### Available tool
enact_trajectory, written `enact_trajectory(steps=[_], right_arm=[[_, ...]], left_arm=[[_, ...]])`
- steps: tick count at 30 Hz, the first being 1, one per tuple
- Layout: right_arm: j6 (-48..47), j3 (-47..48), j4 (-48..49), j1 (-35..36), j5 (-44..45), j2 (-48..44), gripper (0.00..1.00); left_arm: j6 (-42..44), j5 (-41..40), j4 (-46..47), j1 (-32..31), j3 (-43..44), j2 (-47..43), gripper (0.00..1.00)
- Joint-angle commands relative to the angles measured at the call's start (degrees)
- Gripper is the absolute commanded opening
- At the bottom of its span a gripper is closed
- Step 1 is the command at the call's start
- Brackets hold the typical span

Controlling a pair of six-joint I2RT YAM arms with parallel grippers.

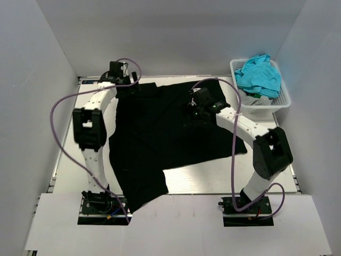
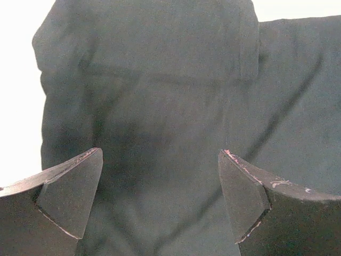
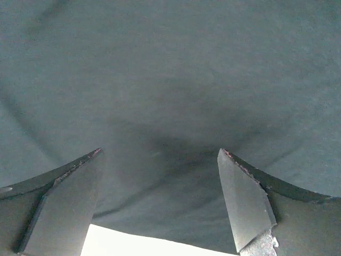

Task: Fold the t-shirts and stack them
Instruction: Flatten out the tshirt

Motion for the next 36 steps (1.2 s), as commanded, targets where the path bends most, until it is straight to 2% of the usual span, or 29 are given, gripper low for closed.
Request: enact_trajectory(steps=[1,5,12,16,22,27,32,36], right_arm=[[0.3,0.7,-2.0,-2.6,1.4,4.1,0.90],[-0.6,-1.9,-1.0,-4.8,-0.1,6.3,0.90],[0.1,-6.3,0.7,-8.5,-6.4,10.4,0.90],[0.6,-10.8,0.9,-10.3,-6.8,10.6,0.90],[0.7,-15.2,-0.6,-11.8,-7.7,10.0,0.90],[0.1,-15.6,-1.7,-12.8,-8.9,10.6,0.90],[-0.1,-16.6,-2.2,-13.5,-9.0,9.9,0.90],[-0.2,-17.5,-2.1,-14.1,-9.1,9.4,0.90]], left_arm=[[3.4,0.3,-4.4,-2.1,8.5,7.5,0.99],[6.0,0.8,-5.6,-4.4,16.7,14.5,0.99],[7.4,-1.6,-0.9,-6.5,17.4,18.7,0.99],[-0.4,-11.8,-0.4,-5.9,20.6,22.5,0.99],[-14.6,-18.5,3.3,-3.2,21.9,25.0,0.99],[-24.6,-19.9,13.5,-0.9,19.6,23.9,0.99],[-38.6,-23.0,9.8,2.0,27.9,28.8,0.99],[-44.4,-23.0,15.1,5.0,26.3,28.3,0.99]])
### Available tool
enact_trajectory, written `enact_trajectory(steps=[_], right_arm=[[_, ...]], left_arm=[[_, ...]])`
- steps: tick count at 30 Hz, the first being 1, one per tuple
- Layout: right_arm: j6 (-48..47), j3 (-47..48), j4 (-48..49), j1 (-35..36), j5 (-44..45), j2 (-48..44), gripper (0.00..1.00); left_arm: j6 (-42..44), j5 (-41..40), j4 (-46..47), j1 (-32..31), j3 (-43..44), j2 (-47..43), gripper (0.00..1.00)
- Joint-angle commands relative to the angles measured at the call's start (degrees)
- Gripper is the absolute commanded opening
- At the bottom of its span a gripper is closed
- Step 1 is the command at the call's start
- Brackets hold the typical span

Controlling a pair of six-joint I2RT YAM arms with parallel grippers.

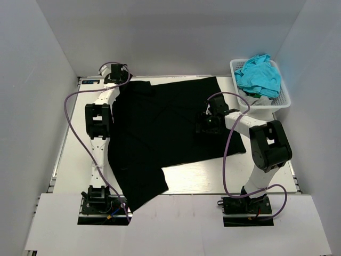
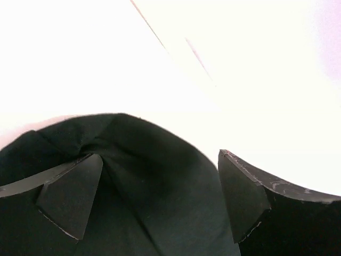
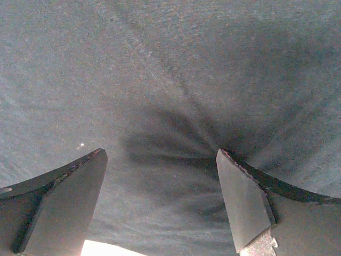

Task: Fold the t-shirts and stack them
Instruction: Flatten out the tshirt

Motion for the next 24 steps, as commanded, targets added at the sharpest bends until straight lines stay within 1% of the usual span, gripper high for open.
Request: enact_trajectory(steps=[1,7,10,11,12,13,15,16,17,18,19,20,21,22,23,24], right_arm=[[0.1,-5.0,-10.3,-1.0,2.1,3.4,0.90],[-0.4,-5.2,-10.6,-1.4,2.2,3.6,0.90],[-0.3,-5.2,-10.7,-1.6,2.4,3.4,0.90],[-0.2,-5.3,-10.6,-1.7,2.4,3.4,0.90],[0.0,-5.6,-10.6,-2.0,2.6,3.3,0.90],[0.4,-5.8,-10.6,-2.1,2.6,3.3,0.90],[0.4,-5.9,-10.3,-2.4,2.1,2.6,0.90],[-0.1,-5.9,-10.1,-2.2,1.6,2.5,0.90],[-0.2,-5.8,-10.0,-2.2,0.8,1.9,0.90],[-0.6,-5.4,-10.0,-2.2,0.8,1.7,0.90],[-1.0,-4.9,-9.8,-2.1,0.7,1.4,0.90],[-1.2,-4.3,-10.2,-2.1,0.9,0.5,0.90],[-1.3,-4.0,-10.0,-2.1,1.0,0.3,0.90],[-1.8,-3.5,-10.0,-2.2,1.2,0.0,0.90],[-2.2,-3.4,-9.9,-2.1,1.2,-0.3,0.90],[-2.2,-3.3,-9.9,-2.1,1.7,-0.8,0.90]], left_arm=[[-8.6,-2.7,3.4,1.9,0.9,-0.5,0.99],[-9.9,1.2,10.0,4.8,4.5,-0.5,0.99],[-8.5,6.9,12.9,7.5,5.3,-0.5,0.99],[-7.3,9.2,12.9,8.0,5.8,-0.5,0.99],[-6.2,9.2,12.9,8.0,5.8,-0.5,0.99],[-3.8,9.9,10.3,8.9,6.7,-0.5,0.99],[-0.2,14.5,8.8,9.7,7.4,-0.5,0.99],[4.3,16.9,6.8,10.5,7.4,-1.5,0.99],[7.0,19.7,4.9,10.5,7.4,-2.2,0.99],[10.0,19.7,2.7,10.5,6.0,-4.7,0.99],[16.8,19.7,0.8,9.4,4.6,-6.6,0.99],[19.8,17.6,-2.9,8.1,0.3,-8.7,0.99],[22.3,16.7,-4.5,7.5,-2.3,-11.1,0.99],[25.2,16.2,-5.9,7.5,-5.2,-16.1,0.99],[26.0,15.0,-7.7,6.8,-8.4,-18.5,0.99],[26.6,15.0,-8.5,6.8,-14.4,-21.0,0.99]])
